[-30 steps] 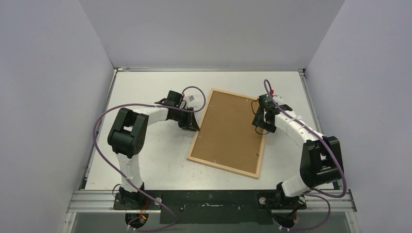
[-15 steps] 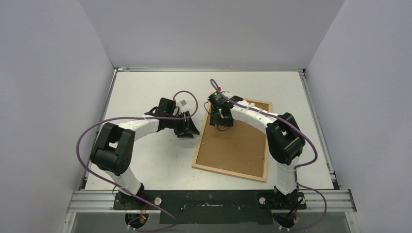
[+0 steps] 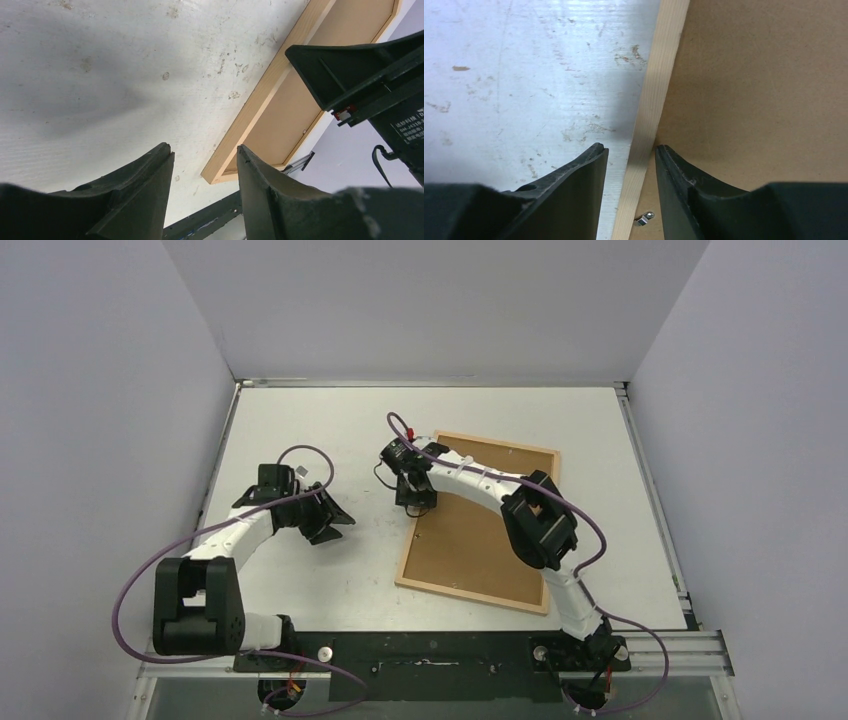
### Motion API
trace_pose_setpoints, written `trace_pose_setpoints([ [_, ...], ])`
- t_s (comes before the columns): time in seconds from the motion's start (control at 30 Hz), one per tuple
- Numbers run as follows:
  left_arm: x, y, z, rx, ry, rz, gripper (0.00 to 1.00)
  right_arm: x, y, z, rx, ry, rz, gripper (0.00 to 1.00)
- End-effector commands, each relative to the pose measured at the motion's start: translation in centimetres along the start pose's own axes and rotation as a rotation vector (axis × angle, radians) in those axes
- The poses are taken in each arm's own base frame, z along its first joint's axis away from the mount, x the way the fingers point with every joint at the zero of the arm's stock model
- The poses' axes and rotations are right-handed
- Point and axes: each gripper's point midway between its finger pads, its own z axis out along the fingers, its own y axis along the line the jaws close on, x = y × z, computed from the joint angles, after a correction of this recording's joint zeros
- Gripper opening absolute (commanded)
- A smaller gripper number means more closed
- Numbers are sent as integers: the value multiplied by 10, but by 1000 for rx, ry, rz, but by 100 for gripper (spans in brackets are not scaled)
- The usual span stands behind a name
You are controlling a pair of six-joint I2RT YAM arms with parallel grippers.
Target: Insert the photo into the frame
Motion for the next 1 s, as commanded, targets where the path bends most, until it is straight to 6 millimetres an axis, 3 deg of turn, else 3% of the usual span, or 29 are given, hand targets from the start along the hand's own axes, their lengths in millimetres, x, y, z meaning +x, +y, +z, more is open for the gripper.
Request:
trace_pose_setpoints([
  [0.0, 1, -6, -12, 35, -7, 23, 48, -8, -10, -10, 108, -43, -3, 40],
  [0.3, 3, -13, -17, 71, -17, 41, 48, -8, -9, -1, 173, -35, -25, 29],
  [0.6, 6, -13, -16, 78, 13, 64, 49, -5, -3, 5, 172, -10, -23, 26],
  [0.73, 8, -13, -15, 82, 18, 64, 49, -5, -3, 5, 170, -10, -21, 15],
  [0.87, 9, -18, -16, 117, 19, 78, 53, -15, 6, -8, 127, -40, -5, 1],
  [0.97, 8, -27, -17, 171, 15, 106, 60, -26, 17, -22, 71, -70, 20, 0],
])
